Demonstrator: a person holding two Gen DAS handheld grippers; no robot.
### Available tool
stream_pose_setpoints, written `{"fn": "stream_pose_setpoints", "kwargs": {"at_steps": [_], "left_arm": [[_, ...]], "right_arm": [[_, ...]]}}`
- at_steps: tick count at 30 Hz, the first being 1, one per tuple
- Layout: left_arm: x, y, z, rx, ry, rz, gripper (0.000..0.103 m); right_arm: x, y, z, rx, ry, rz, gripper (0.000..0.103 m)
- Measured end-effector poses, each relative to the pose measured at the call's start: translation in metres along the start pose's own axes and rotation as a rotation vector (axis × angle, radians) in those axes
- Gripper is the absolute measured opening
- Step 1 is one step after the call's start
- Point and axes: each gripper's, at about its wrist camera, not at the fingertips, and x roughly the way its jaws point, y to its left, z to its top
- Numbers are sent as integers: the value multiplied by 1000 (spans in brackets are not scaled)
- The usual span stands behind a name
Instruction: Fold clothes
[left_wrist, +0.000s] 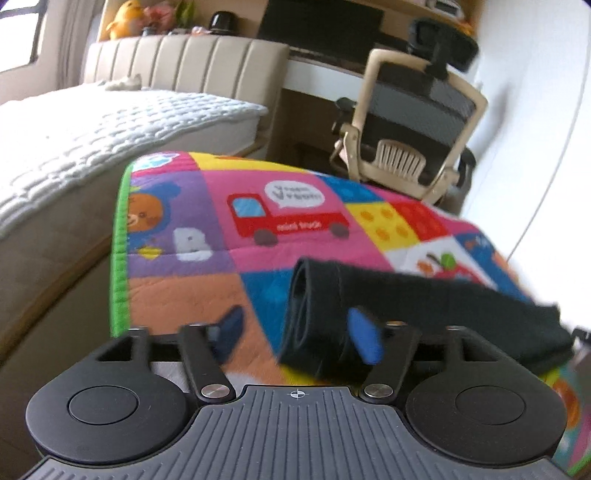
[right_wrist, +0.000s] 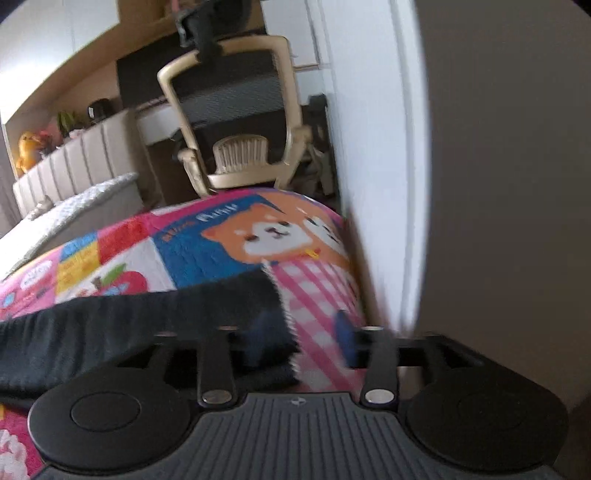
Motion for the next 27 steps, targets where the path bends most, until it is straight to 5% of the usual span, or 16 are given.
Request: {"fn": "stream_pose_setpoints", "kwargs": {"at_steps": [3,5,7,9,13,17,19,20,23,27], "left_arm": [[24,-9,4,-16,31,-14,88],[40,-19,1,14,49,3,81],[52,-22,-2,46,61,34,49],[57,-17,-2,49,56,50,44],[58,0,5,26,27,117,48],[37,-11,14,18,-43,161,54],[22,-33,15,54,-97,106,85],[15,-49,13,76,-127,61,92],[11,-97,0,150,-143,-110,94],[43,-161,-33,238,-33,-304,95]], "right_arm": [[21,8,-3,21,47,48,56],[31,14,-4,23,63,41,38],[26,18,-4,24,57,63,23],[18,21,-3,25,60,92,23],[15,26,-13,40,101,151,24],[15,36,-24,5,70,115,30],[15,39,-24,-5,69,106,32],[15,39,-24,-7,69,103,32],[15,38,-25,-1,69,107,37],[14,35,-26,12,68,143,56]]}}
